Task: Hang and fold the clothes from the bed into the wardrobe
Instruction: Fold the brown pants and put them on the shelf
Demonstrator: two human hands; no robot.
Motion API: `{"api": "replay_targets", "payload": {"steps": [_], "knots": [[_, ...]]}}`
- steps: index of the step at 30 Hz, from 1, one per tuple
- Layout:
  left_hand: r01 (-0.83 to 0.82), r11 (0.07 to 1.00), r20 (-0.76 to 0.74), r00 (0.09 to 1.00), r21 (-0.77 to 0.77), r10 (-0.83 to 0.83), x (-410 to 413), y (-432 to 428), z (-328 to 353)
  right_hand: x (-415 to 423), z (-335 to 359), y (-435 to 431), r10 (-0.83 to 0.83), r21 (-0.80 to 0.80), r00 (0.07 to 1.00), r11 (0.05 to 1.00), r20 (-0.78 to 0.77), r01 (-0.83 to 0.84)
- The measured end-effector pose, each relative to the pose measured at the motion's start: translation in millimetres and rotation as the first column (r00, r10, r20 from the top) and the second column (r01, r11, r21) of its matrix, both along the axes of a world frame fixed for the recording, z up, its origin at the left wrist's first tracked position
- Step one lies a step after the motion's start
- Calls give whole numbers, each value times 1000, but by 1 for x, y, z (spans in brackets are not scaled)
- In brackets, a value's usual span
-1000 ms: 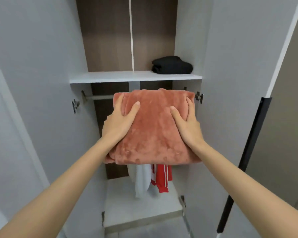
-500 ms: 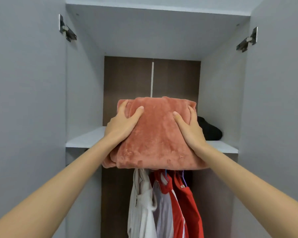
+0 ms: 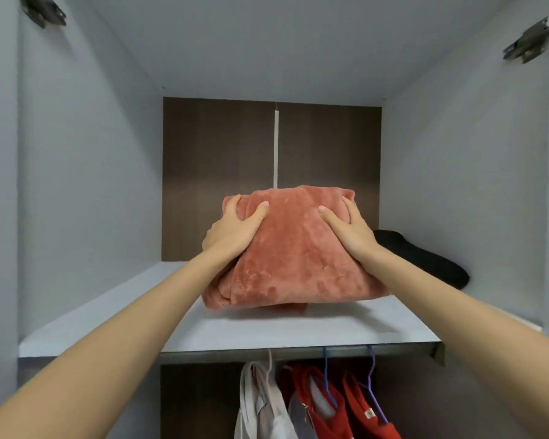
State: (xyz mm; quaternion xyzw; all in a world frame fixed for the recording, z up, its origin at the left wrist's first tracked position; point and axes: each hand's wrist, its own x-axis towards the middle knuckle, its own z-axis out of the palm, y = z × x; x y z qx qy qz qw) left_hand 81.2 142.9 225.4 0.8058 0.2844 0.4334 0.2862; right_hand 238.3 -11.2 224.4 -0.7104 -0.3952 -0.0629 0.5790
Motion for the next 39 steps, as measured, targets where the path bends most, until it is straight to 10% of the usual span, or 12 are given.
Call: {"api": "replay_targets", "payload": {"steps": [13, 21, 39], "knots": [[53, 997, -287, 955, -58, -67, 109, 100, -25, 85, -25, 99, -243, -354, 967, 899, 82, 256], [159, 878, -306, 952, 452, -15, 115, 92, -32, 89, -27, 118, -175, -469, 907, 809, 383, 354], [233, 951, -514, 852, 203, -99, 148, 103, -24, 114, -30, 129, 11, -560, 949, 810, 316, 177]]}}
